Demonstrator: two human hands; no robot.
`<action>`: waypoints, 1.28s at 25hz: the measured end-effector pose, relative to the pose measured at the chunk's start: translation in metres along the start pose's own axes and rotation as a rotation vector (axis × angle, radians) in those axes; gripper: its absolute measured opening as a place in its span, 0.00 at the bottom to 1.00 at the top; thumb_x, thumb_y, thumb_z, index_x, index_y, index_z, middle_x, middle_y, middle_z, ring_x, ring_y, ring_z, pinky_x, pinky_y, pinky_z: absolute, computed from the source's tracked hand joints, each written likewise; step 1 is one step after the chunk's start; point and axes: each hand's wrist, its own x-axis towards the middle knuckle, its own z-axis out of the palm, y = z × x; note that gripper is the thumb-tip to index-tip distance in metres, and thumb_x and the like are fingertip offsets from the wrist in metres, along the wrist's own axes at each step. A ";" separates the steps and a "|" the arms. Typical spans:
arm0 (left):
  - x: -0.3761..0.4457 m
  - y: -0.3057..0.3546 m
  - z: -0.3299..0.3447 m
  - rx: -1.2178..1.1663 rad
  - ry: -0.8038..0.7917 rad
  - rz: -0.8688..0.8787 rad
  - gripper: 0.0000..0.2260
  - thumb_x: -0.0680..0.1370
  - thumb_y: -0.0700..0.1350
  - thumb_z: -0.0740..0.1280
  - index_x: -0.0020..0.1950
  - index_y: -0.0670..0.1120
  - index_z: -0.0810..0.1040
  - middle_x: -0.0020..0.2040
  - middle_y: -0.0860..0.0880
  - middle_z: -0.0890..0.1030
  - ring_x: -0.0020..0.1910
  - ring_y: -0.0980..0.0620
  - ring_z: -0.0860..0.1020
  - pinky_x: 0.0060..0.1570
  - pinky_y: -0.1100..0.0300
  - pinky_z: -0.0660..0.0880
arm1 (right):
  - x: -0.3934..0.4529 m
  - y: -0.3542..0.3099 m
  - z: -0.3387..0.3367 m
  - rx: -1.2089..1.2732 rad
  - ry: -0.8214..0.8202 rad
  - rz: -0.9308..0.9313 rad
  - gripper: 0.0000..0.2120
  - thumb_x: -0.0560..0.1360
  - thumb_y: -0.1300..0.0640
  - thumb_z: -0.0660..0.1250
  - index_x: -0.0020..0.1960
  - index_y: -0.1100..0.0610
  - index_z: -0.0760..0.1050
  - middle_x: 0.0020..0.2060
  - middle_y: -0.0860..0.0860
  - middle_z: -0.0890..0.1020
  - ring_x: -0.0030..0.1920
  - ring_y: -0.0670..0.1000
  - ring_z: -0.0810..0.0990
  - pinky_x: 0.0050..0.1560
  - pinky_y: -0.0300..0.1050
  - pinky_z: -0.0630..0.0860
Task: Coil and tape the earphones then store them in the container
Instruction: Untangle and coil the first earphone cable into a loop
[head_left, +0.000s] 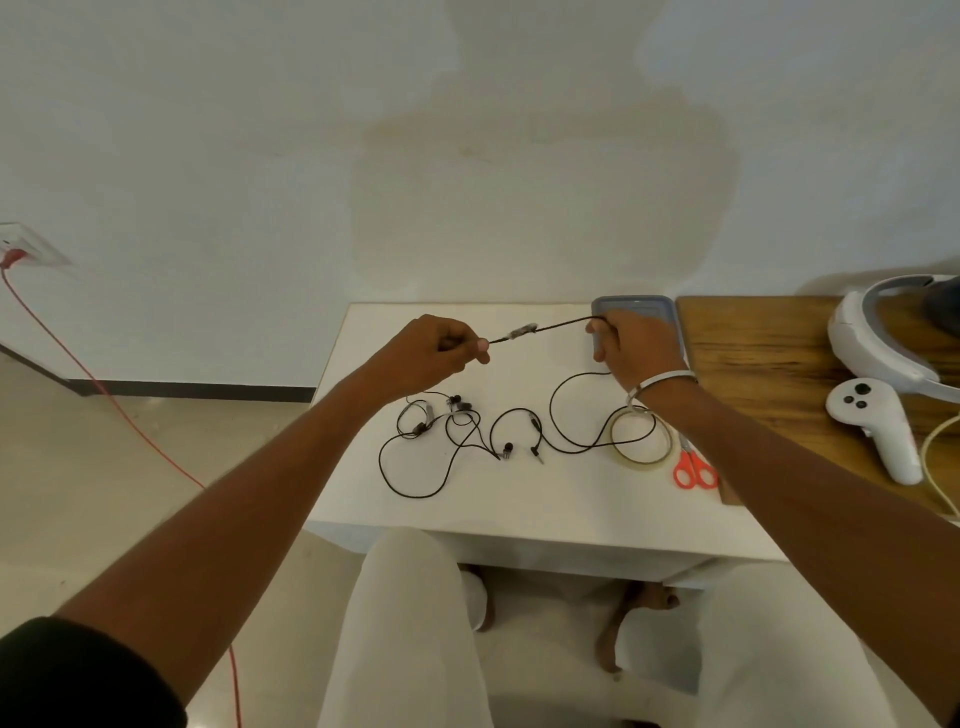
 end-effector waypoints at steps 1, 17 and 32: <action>0.001 0.001 0.001 0.005 0.003 0.020 0.11 0.79 0.53 0.66 0.46 0.48 0.83 0.26 0.57 0.74 0.31 0.64 0.75 0.31 0.70 0.72 | -0.002 -0.001 0.001 -0.060 -0.074 0.054 0.12 0.80 0.55 0.55 0.54 0.54 0.77 0.44 0.55 0.83 0.46 0.58 0.80 0.57 0.57 0.72; 0.007 0.012 0.017 0.084 -0.019 0.078 0.12 0.79 0.53 0.64 0.44 0.48 0.83 0.26 0.56 0.74 0.28 0.62 0.72 0.35 0.64 0.71 | -0.019 -0.045 0.012 0.106 -0.065 -0.427 0.12 0.81 0.55 0.55 0.51 0.57 0.77 0.27 0.48 0.77 0.29 0.54 0.78 0.46 0.52 0.76; -0.005 -0.025 0.000 0.076 0.016 0.012 0.13 0.80 0.54 0.63 0.43 0.49 0.81 0.31 0.45 0.72 0.29 0.51 0.71 0.31 0.63 0.70 | -0.015 -0.008 0.004 -0.124 0.060 0.157 0.10 0.79 0.61 0.56 0.43 0.52 0.73 0.40 0.50 0.78 0.38 0.51 0.73 0.53 0.51 0.65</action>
